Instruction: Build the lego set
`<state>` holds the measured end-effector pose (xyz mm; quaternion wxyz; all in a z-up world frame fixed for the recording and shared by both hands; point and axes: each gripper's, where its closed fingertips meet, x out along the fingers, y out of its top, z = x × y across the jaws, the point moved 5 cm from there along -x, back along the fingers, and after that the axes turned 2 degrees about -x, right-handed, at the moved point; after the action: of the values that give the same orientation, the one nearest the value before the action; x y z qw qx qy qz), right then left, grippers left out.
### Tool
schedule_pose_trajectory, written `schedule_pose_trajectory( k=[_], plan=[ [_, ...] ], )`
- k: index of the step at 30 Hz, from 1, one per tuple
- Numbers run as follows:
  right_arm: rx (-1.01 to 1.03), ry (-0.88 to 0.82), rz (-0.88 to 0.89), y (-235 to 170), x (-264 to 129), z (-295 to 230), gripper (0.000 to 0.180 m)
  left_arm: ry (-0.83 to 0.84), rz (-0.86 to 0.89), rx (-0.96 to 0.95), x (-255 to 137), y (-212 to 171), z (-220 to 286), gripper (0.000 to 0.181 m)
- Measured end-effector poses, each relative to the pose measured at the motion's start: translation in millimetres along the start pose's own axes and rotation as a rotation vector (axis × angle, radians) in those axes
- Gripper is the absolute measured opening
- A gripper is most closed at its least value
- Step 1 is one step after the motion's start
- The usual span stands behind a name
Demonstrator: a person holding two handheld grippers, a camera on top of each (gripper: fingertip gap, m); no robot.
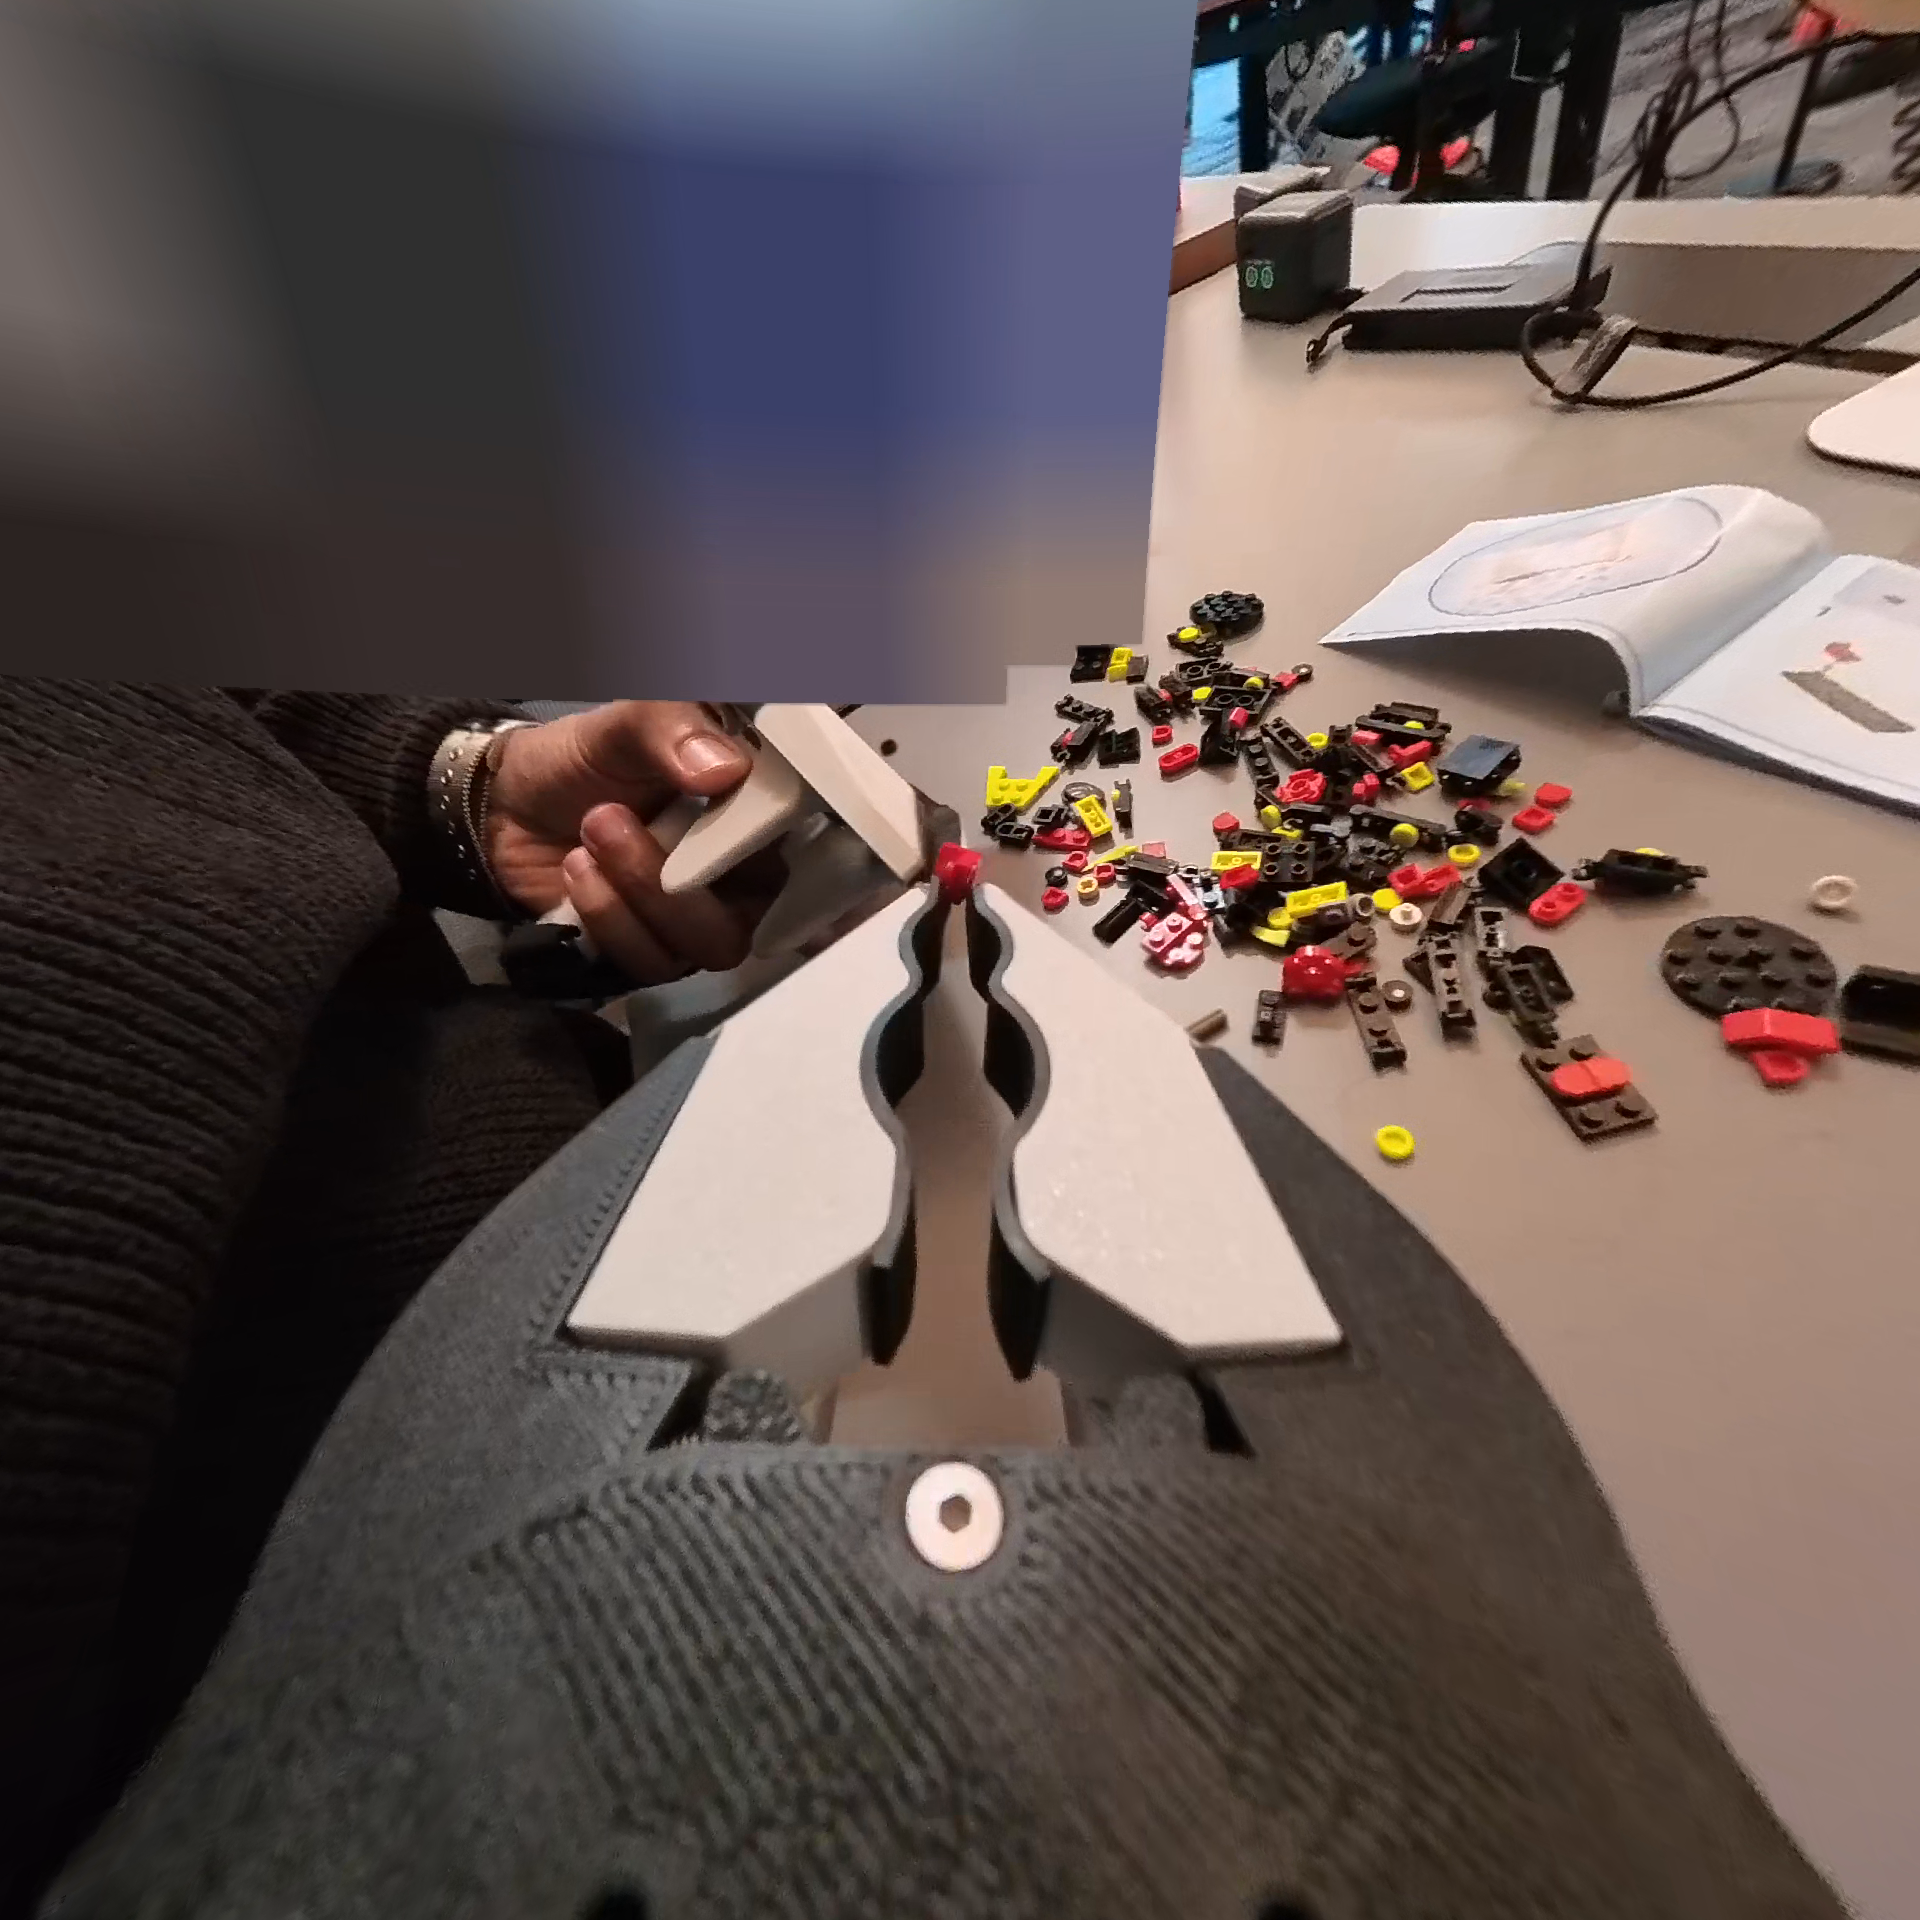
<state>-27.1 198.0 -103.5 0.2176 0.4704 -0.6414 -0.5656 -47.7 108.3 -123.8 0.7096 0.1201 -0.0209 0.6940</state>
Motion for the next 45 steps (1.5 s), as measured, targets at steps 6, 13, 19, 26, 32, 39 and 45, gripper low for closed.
schedule_pose_trajectory(
  k=[6,13,19,26,32,39,45],
  plan=[
    [0.284,0.141,0.012,-10,0,6,0.002,0.136,-0.052,0.284,-3,5,6,0.008],
    [0.68,0.302,0.017,-24,-1,12,0.001,0.416,-0.27,0.949,-5,-7,9,0.009],
    [0.701,0.306,-0.079,-37,2,5,0.002,0.47,-0.381,1.068,-1,-21,-1,0.009],
    [0.72,0.35,-0.114,-41,6,-1,0.002,0.483,-0.413,1.11,1,-26,-4,0.004],
    [0.726,0.364,-0.123,-42,5,-3,0.002,0.454,-0.431,1.09,0,-28,-3,0.003],
    [0.719,0.366,-0.135,-43,5,-4,0.002,0.447,-0.446,1.094,0,-30,-3,0.005],
    [0.699,0.347,-0.16,-46,6,-4,0.002,0.485,-0.482,1.129,0,-32,-9,0.008]
  ],
)
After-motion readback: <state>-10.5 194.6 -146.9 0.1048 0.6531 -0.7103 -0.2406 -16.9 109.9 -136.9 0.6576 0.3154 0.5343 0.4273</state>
